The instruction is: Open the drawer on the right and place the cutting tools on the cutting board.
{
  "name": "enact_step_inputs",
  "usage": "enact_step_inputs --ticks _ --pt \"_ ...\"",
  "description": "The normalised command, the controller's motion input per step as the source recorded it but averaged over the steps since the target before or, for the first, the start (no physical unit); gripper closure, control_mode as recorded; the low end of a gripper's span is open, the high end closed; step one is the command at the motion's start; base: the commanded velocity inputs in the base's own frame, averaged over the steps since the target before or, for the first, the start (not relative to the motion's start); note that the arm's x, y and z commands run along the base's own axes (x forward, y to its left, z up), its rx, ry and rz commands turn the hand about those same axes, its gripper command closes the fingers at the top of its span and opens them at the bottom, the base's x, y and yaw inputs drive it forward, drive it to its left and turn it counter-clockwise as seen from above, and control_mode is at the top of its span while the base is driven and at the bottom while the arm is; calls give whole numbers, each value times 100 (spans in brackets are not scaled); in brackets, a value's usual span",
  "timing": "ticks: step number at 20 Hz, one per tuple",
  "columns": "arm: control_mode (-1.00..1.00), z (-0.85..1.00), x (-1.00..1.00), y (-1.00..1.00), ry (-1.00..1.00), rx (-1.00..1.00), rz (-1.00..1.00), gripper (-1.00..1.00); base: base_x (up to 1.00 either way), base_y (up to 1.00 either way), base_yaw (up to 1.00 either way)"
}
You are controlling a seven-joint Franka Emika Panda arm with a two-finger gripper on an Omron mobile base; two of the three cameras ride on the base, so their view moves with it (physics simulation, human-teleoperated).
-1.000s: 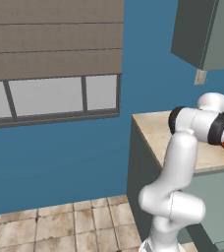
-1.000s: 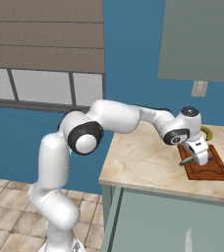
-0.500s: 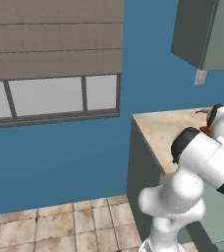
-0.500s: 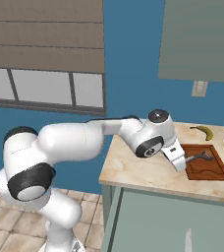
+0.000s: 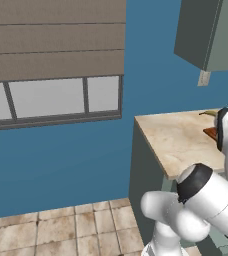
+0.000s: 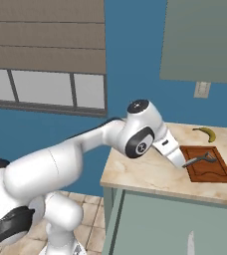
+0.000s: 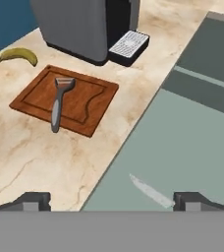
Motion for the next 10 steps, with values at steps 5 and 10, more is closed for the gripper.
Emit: enact_step_inputs --ticks 5,10 --pt "-100 0 -76 -5 30 -4 0 -100 0 0 0" --pt "-100 -3 -68 0 31 0 5 -100 0 0 0"
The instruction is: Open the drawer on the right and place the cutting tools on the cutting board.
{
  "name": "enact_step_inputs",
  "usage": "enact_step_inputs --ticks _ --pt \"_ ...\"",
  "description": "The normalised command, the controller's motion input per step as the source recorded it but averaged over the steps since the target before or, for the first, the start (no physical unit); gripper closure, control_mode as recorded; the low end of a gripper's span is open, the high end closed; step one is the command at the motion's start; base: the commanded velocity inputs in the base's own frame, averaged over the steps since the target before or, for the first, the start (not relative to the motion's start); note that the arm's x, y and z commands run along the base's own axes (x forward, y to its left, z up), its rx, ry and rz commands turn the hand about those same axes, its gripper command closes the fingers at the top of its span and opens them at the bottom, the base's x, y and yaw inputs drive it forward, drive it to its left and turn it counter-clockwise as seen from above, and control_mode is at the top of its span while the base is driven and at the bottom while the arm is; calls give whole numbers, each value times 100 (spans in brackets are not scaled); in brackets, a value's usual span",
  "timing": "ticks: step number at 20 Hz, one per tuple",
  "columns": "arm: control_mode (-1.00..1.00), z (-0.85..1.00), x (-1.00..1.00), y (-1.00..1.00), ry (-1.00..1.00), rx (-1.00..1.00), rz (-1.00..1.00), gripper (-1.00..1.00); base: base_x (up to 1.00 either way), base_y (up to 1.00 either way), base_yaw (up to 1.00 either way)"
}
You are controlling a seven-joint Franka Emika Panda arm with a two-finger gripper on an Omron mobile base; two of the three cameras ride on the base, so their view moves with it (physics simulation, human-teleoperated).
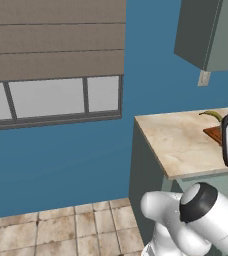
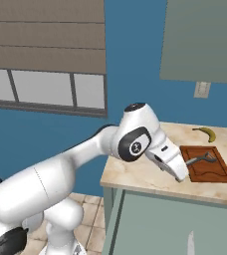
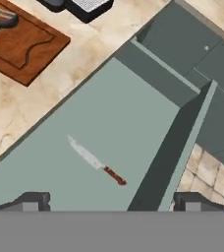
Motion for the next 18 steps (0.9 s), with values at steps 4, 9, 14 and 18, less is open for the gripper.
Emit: enact_step_inputs --ticks 4,9,14,18 --pt "-100 -4 -65 0 24 3 6 -100 0 0 0" --pt "-100 -8 -56 1 20 8 3 -100 0 0 0" --pt "-100 -28 -30 12 19 10 0 -100 0 0 0" --pt "-100 -37 -19 20 17 11 0 -100 0 0 0"
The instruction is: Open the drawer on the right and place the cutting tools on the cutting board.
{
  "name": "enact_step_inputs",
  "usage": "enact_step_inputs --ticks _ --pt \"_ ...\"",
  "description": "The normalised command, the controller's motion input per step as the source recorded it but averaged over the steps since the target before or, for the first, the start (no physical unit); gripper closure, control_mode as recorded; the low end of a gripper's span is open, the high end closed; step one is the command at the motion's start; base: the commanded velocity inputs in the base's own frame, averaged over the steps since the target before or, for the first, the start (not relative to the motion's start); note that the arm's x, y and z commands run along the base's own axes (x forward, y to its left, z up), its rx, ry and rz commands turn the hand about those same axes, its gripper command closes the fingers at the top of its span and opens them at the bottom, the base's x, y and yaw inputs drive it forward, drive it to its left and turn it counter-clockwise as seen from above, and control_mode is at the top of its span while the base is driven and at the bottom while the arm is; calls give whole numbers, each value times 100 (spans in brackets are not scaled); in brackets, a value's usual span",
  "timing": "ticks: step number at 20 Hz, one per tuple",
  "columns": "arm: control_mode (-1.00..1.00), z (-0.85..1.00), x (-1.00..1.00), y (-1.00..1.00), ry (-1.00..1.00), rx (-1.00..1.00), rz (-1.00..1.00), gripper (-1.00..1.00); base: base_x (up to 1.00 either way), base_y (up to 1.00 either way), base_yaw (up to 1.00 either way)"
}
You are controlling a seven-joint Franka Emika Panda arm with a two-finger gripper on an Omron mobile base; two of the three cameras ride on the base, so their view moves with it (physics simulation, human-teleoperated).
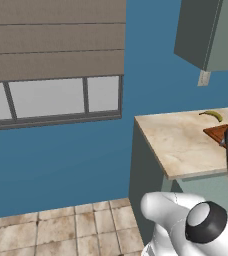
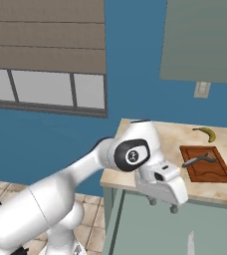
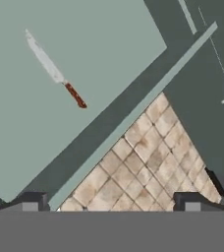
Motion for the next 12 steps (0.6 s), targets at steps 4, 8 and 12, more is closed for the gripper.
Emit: enact_step_inputs --ticks 4,8,12 --pt "-100 -40 -9 18 23 20 0 -100 0 0 0" --pt "-100 -23 -9 14 23 28 3 -100 0 0 0" --pt "-100 -13 -2 12 15 34 10 -100 0 0 0"
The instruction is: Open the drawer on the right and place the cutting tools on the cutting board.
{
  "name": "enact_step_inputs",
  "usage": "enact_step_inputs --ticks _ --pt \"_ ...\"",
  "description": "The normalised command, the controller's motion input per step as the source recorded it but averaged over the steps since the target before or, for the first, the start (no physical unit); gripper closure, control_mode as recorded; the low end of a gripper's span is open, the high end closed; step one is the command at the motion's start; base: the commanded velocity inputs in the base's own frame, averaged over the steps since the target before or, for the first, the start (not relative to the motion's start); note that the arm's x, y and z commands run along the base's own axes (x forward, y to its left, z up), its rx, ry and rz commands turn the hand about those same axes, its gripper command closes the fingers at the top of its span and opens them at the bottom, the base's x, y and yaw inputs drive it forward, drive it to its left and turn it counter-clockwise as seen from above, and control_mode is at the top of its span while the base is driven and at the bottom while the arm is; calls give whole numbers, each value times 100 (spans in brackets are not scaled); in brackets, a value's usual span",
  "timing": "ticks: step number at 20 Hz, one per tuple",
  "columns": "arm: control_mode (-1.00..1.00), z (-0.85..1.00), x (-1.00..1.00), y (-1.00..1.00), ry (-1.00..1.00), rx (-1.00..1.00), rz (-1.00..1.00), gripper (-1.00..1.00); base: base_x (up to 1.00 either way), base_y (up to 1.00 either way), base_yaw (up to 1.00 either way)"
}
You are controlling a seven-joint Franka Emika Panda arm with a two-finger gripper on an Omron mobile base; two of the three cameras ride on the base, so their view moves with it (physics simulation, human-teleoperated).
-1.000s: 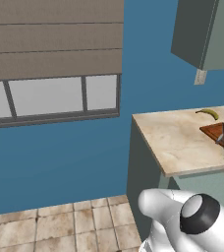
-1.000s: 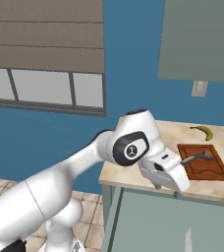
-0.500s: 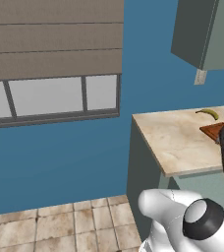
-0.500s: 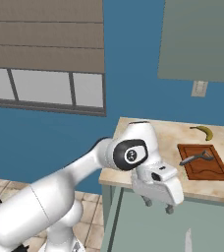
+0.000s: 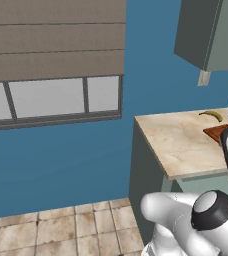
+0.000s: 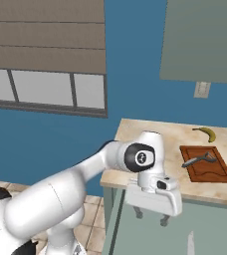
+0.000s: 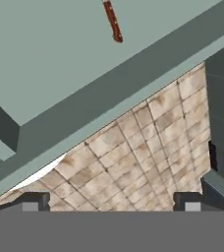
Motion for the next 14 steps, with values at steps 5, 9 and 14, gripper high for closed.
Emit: enact_step_inputs --ticks 5,9,14 --pt "-100 -14 0 2 4 33 15 -100 0 0 0" --pt "-100 -31 -6 0 0 27 16 -100 0 0 0" --pt "-100 -45 0 0 -4 22 12 -100 0 0 0"
